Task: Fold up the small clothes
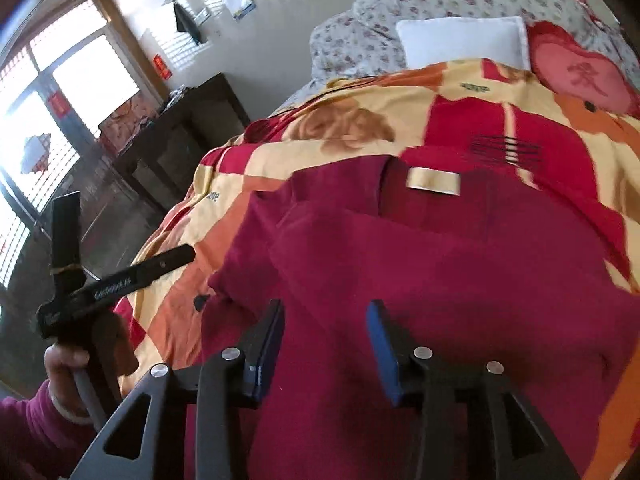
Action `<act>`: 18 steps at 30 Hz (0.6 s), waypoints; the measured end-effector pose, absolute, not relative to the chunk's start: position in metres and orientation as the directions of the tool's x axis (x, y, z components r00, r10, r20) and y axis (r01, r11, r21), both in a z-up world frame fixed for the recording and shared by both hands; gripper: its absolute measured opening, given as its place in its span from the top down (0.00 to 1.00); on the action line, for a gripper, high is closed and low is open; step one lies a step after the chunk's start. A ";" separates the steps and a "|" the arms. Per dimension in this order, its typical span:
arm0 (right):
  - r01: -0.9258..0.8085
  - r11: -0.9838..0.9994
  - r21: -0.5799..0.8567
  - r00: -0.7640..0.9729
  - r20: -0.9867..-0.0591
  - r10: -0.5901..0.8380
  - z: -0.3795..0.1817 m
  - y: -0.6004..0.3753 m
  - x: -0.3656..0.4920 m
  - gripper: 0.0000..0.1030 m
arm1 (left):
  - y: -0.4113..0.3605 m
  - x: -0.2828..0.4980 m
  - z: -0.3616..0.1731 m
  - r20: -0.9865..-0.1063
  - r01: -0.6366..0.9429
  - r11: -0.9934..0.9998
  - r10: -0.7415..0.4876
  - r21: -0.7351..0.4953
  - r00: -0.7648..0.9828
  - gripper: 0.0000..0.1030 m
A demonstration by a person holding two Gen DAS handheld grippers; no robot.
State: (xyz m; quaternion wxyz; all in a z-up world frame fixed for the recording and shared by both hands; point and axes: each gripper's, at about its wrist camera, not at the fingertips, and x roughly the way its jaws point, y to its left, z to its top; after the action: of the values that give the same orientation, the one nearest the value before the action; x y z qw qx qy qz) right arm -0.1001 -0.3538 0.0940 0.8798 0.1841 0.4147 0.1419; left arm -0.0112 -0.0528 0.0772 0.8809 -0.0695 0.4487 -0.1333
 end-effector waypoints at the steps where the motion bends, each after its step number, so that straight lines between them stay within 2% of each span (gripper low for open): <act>1: -0.078 0.889 0.451 0.623 -0.674 0.397 0.094 -0.362 -0.107 0.59 | -0.055 -0.009 0.076 -0.772 0.177 0.950 -0.312 -0.257 0.554 0.09; 4: -0.021 0.882 0.470 0.638 -0.673 0.374 0.094 -0.388 -0.124 0.57 | -0.072 -0.002 0.070 -0.761 0.208 0.935 -0.355 -0.288 0.543 0.09; 10: 0.102 0.865 0.491 0.667 -0.679 0.307 0.089 -0.432 -0.167 0.57 | -0.116 0.018 0.054 -0.799 0.292 0.933 -0.336 -0.210 0.499 0.12; 13: 0.154 0.859 0.488 0.686 -0.679 0.262 0.087 -0.450 -0.187 0.57 | -0.136 0.024 0.044 -0.822 0.331 0.931 -0.309 -0.157 0.478 0.31; 15: 0.191 0.853 0.485 0.692 -0.683 0.233 0.087 -0.461 -0.199 0.57 | -0.147 0.025 0.041 -0.828 0.354 0.927 -0.294 -0.124 0.478 0.63; 18: 0.237 0.867 0.438 0.682 -0.711 0.172 0.082 -0.469 -0.207 0.56 | -0.151 0.024 0.048 -0.821 0.357 0.927 -0.291 -0.115 0.492 0.88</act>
State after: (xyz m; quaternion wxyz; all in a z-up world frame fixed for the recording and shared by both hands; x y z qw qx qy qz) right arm -0.2068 -0.4688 0.0821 0.8804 0.2570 0.3983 -0.0183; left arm 0.0243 -0.1509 0.0478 0.8630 0.0352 0.4679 -0.1875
